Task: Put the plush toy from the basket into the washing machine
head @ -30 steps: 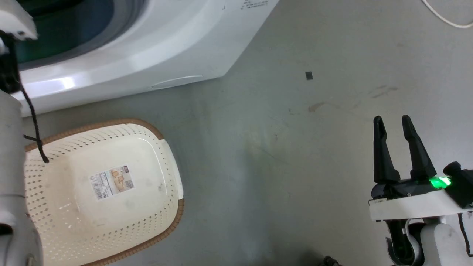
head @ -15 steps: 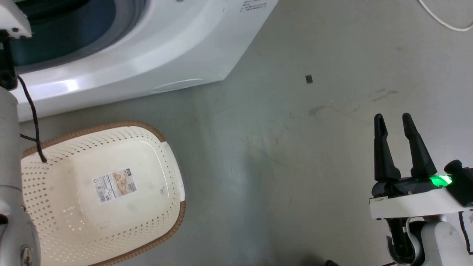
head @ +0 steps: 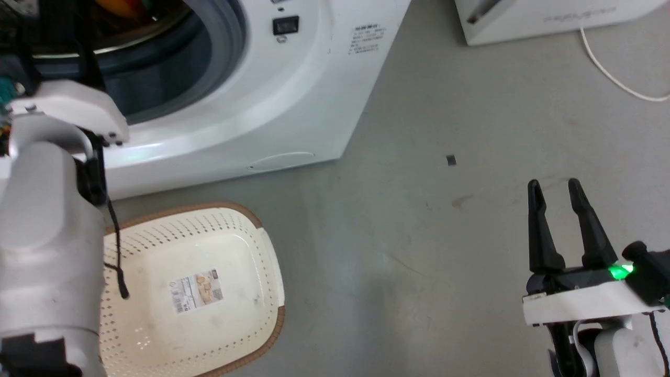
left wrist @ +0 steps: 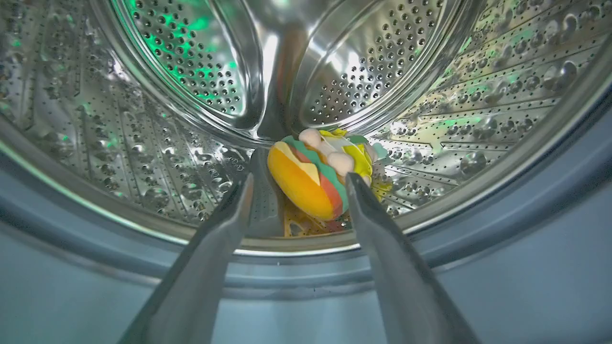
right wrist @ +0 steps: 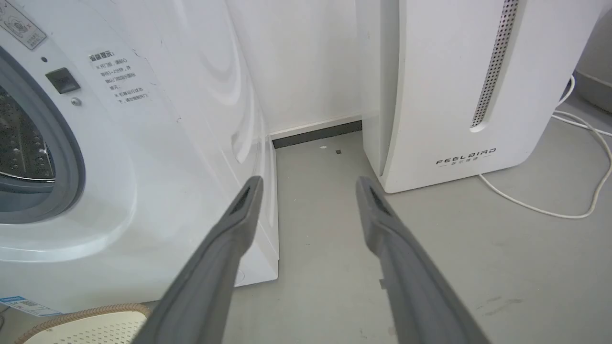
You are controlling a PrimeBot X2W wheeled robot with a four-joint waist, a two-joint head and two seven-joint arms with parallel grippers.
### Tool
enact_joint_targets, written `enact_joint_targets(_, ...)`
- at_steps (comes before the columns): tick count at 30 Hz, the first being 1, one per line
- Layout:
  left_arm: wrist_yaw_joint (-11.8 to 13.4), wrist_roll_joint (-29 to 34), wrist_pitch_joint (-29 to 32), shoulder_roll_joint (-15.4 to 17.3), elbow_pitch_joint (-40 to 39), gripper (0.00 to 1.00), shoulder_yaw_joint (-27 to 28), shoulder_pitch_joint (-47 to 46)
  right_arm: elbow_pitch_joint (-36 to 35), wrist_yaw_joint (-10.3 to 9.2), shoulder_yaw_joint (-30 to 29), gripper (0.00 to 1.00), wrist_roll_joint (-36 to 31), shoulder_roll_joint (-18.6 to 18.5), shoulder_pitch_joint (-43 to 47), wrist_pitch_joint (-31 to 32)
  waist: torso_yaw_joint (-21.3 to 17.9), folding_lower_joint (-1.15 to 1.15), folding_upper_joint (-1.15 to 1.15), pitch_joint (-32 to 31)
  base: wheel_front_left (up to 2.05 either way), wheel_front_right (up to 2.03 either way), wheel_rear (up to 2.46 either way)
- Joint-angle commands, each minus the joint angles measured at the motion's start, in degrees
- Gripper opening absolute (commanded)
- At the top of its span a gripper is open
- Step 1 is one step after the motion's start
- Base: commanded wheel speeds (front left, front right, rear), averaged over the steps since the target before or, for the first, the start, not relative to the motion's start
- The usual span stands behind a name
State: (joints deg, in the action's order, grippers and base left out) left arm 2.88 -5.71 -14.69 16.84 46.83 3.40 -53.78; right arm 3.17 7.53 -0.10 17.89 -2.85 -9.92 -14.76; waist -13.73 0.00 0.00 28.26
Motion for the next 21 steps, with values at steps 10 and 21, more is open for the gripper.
enact_joint_targets(10,1.94,0.91,-0.3,-5.16,-13.12,1.0,1.35,15.88,-0.07,-0.04,-0.65,1.0,-2.87,-0.03,4.14,-0.24,5.57,0.0,0.0,-10.11,0.0,0.0,0.0)
enact_joint_targets(21,1.5,3.13,-0.3,-10.38,-27.29,1.0,-0.55,30.45,-1.28,-0.04,-0.98,1.0,-5.94,-0.03,8.83,-0.24,12.17,0.0,0.0,-18.6,0.0,0.0,0.0)
